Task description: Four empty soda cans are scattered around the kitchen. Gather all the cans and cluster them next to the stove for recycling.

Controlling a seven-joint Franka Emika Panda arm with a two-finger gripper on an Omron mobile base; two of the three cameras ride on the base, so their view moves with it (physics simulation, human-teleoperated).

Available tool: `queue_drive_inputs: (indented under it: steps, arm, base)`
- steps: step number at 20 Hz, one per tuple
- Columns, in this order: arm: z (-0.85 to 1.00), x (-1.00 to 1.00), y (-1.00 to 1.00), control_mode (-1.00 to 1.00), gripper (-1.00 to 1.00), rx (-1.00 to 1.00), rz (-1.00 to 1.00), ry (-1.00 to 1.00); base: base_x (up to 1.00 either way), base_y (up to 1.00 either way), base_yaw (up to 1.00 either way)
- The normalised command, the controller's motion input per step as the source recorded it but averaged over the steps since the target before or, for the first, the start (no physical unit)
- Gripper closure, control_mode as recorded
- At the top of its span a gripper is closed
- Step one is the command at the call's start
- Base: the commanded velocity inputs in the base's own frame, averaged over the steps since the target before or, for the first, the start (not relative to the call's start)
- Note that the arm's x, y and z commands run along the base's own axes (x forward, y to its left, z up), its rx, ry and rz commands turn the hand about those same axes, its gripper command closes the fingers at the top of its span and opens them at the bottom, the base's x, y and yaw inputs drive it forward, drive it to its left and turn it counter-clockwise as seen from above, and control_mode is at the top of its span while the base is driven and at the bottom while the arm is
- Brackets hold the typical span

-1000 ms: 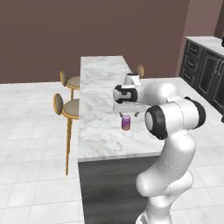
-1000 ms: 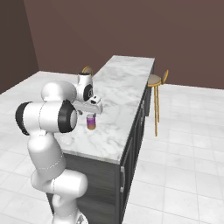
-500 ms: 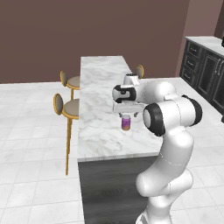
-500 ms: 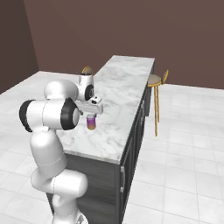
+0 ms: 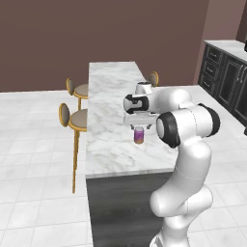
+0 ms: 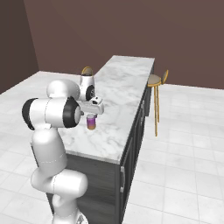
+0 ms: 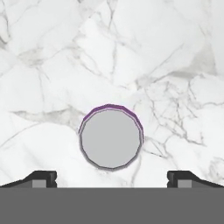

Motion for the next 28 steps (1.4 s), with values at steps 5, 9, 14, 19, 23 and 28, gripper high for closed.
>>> queue_drive_inputs:
  steps: [5,9,14,19,23,28]
  arm:
    - [-0.05,0.14,-0.02,-1.0,-1.0,0.0,0.0,0.0]
    - [-0.05,0.13,0.0,-1.0,-1.0,0.0,0.0,0.0]
    - [-0.09,0.05,0.0,-1.0,-1.0,0.0,0.0,0.01]
    - [-0.13,0.0,0.0,-1.0,-1.0,0.0,0.0,0.0]
    - [-0.12,0.0,0.0,-1.0,-1.0,0.0,0.0,0.0]
    - [-0.09,0.0,0.0,-1.0,-1.0,0.0,0.0,0.0]
  base:
    - [0.0,0.0,0.0]
    - [0.0,0.0,0.0]
    - [0.0,0.0,0.0]
    - [0.0,0.0,0.0]
    - [0.0,0.0,0.0]
    - [0.0,0.0,0.0]
